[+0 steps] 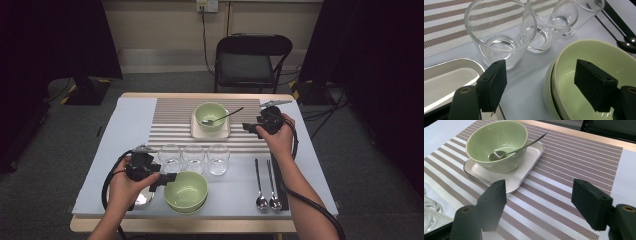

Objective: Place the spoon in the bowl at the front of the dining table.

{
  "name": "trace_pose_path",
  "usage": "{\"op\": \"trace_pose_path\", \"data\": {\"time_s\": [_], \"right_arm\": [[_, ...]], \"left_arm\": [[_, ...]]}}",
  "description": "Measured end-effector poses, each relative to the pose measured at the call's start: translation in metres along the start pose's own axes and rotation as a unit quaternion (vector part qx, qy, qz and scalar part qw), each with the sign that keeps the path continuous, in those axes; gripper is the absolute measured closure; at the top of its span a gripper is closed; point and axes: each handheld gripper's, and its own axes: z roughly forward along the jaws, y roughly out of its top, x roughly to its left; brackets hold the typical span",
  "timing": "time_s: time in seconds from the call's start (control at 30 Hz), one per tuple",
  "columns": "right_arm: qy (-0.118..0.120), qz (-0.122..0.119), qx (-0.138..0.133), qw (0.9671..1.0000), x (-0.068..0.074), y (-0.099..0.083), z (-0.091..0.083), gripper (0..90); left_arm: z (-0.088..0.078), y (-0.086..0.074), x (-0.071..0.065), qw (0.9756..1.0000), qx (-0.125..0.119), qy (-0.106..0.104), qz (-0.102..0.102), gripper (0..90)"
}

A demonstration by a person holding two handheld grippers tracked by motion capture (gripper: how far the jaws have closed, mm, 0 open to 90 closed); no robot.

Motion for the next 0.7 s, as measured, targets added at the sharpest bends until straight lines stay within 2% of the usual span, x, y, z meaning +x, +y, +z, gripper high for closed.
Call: {"op": "trace_pose_path", "data": {"time_s": [0.7], "right_arm": [[-0.008, 0.003, 0.007, 0.9999, -0.01, -0.014, -0.013, 27.2]], "left_arm": [[0.001, -0.001, -0.002, 1.0, 0.003, 0.0, 0.001, 26.2]]}}
